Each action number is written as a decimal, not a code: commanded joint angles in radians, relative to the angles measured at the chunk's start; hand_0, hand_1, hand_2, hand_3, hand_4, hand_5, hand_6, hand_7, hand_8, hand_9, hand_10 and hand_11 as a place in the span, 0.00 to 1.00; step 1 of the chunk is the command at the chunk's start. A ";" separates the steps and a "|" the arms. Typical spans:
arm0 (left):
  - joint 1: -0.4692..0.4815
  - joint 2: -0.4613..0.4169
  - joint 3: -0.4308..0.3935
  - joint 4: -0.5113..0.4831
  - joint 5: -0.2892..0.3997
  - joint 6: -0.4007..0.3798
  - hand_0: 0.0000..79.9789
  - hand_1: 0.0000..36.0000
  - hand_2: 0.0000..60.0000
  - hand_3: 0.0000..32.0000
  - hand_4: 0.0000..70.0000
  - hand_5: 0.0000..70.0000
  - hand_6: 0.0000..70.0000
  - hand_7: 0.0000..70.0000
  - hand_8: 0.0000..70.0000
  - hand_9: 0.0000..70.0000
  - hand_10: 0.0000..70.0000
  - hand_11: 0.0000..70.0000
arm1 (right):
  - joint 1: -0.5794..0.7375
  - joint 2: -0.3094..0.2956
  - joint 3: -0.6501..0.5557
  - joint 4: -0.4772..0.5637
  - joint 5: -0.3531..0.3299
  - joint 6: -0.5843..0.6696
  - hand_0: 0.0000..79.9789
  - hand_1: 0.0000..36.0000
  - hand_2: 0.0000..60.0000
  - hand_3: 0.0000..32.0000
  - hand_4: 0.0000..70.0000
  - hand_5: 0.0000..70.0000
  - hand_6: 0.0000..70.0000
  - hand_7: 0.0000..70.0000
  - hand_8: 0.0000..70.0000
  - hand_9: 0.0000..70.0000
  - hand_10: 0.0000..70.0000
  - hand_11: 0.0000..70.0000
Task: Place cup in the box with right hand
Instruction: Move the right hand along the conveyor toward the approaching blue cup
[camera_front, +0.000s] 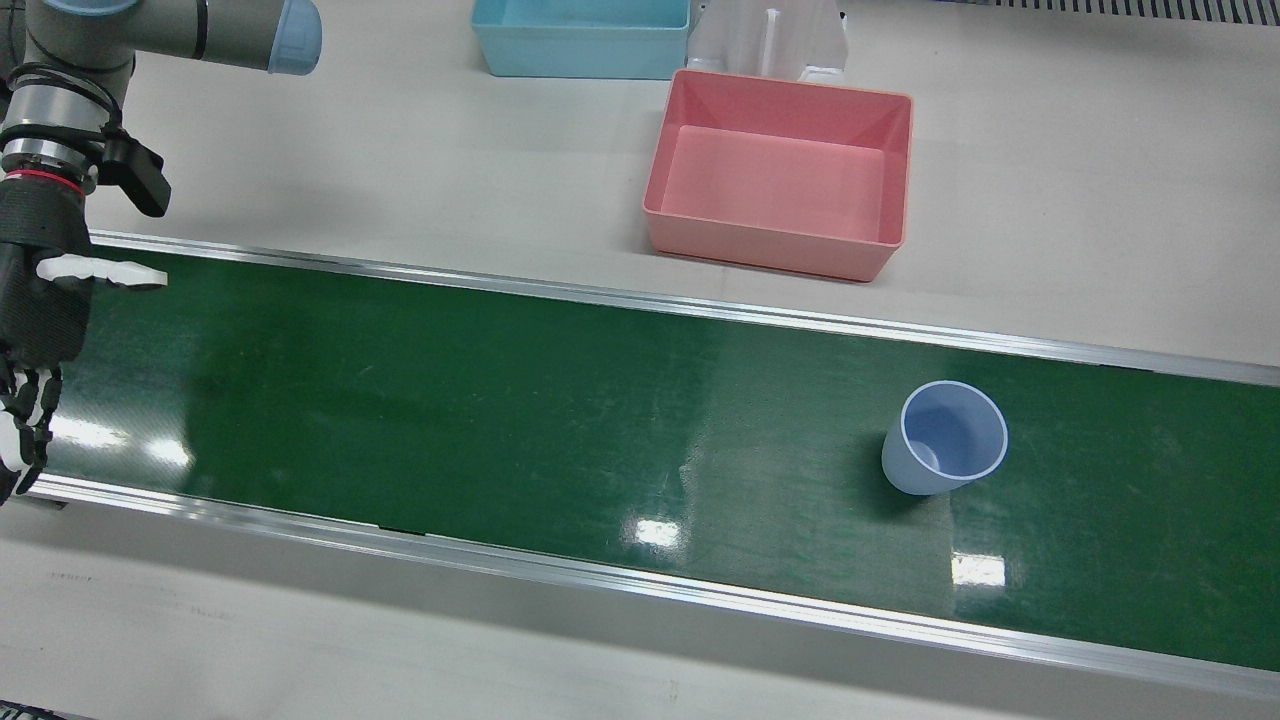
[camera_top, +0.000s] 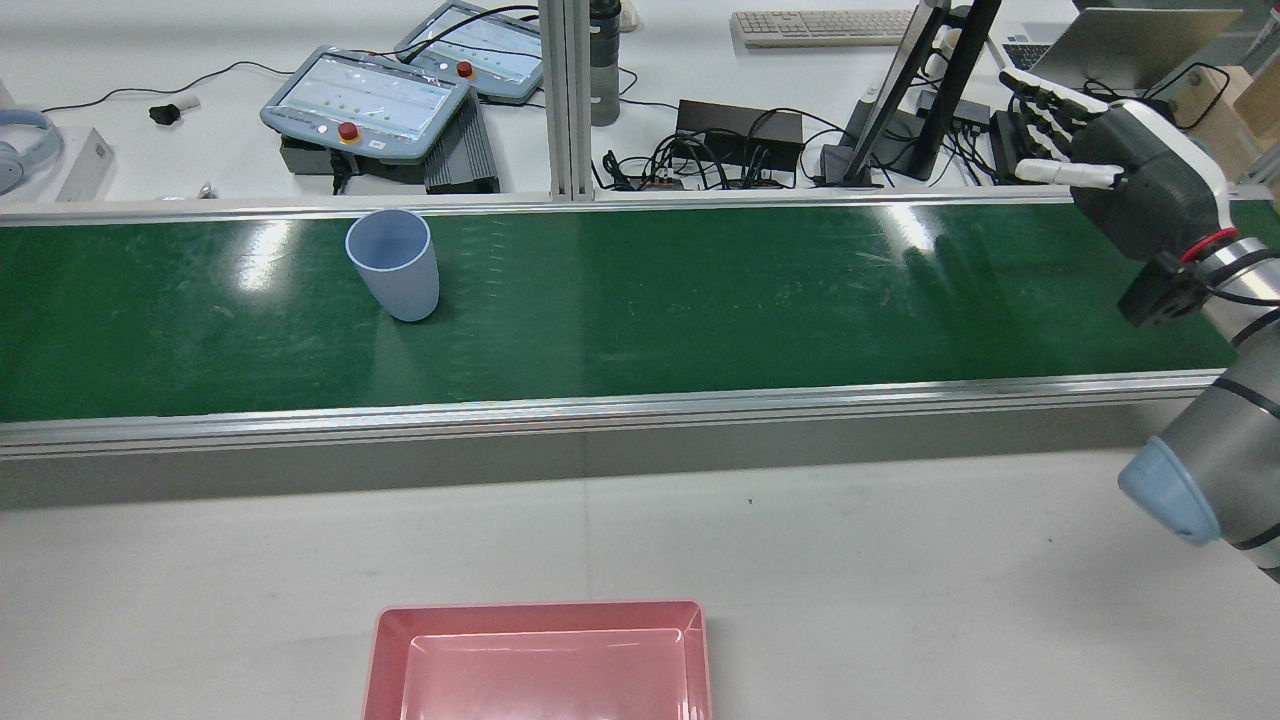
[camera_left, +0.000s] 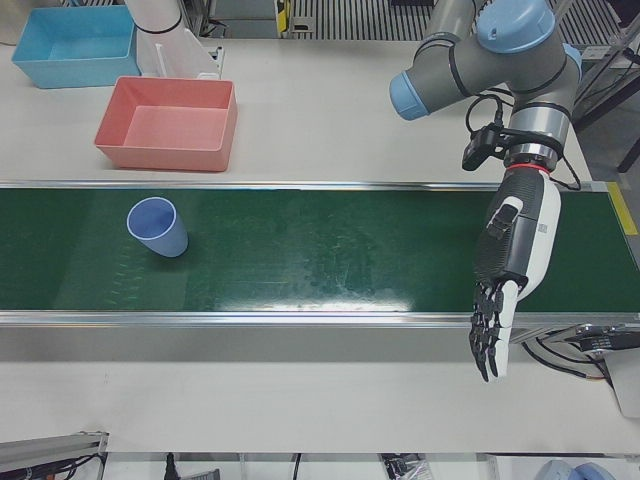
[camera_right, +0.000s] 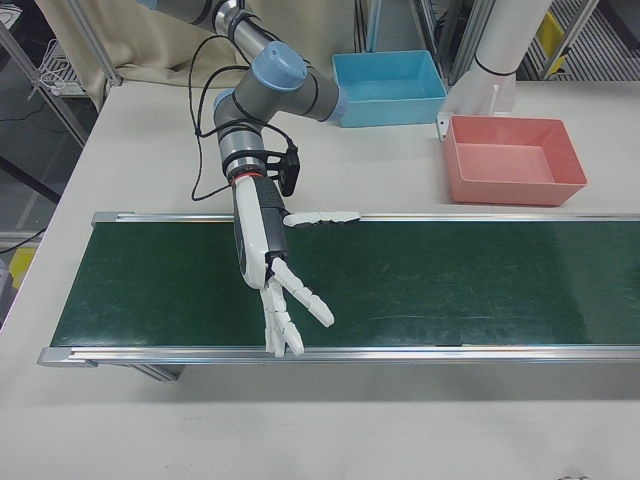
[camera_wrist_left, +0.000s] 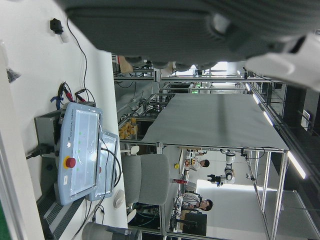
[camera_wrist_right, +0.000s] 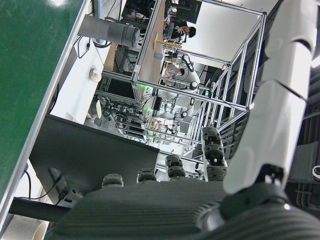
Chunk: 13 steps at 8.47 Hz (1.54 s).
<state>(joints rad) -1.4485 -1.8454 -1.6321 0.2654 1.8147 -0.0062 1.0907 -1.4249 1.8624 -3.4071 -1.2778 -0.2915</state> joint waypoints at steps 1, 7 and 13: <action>0.000 0.000 -0.002 0.000 0.000 -0.002 0.00 0.00 0.00 0.00 0.00 0.00 0.00 0.00 0.00 0.00 0.00 0.00 | -0.009 0.015 0.004 -0.003 0.001 0.000 0.62 0.54 0.12 0.00 0.00 0.07 0.06 0.17 0.00 0.05 0.00 0.00; -0.001 0.000 -0.002 0.000 0.000 0.000 0.00 0.00 0.00 0.00 0.00 0.00 0.00 0.00 0.00 0.00 0.00 0.00 | -0.064 0.061 0.006 -0.020 0.009 0.000 0.62 0.54 0.12 0.00 0.00 0.07 0.06 0.19 0.00 0.05 0.00 0.00; 0.000 0.000 0.000 0.000 0.000 0.000 0.00 0.00 0.00 0.00 0.00 0.00 0.00 0.00 0.00 0.00 0.00 0.00 | -0.069 0.049 0.003 -0.011 0.017 -0.145 0.62 0.55 0.13 0.00 0.00 0.07 0.05 0.16 0.00 0.03 0.00 0.00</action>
<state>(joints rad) -1.4486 -1.8453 -1.6332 0.2655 1.8147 -0.0061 1.0253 -1.3735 1.8697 -3.4311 -1.2722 -0.3141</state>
